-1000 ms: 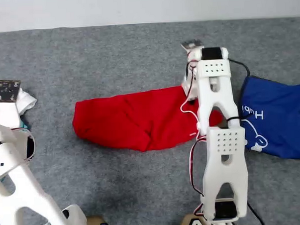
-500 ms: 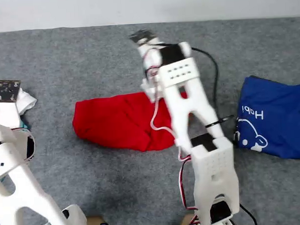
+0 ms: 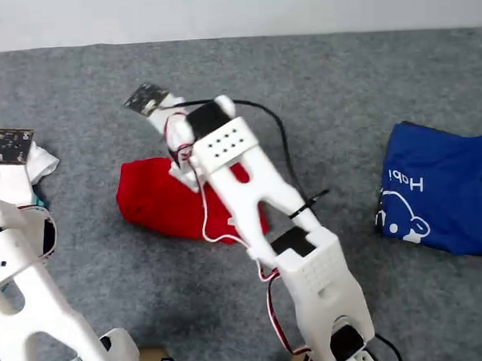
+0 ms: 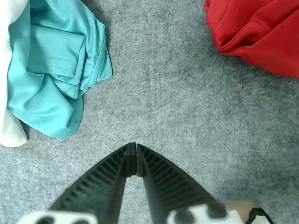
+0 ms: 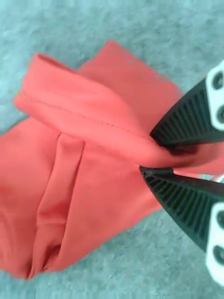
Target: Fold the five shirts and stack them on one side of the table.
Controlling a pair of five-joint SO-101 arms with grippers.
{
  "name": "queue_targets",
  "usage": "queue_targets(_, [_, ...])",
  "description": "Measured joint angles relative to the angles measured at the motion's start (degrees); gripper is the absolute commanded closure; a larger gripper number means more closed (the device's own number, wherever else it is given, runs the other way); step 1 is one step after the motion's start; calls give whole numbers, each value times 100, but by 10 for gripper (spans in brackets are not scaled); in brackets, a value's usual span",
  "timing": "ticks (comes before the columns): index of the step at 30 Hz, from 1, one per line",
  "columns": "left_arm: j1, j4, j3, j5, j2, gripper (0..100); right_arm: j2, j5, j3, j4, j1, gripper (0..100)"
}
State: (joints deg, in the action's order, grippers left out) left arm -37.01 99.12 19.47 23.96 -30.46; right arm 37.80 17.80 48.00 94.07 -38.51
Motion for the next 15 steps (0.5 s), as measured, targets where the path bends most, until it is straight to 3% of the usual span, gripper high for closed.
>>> queue_targets(15, [0,0,0,0,0,994,466,0,0,-949,-527,988])
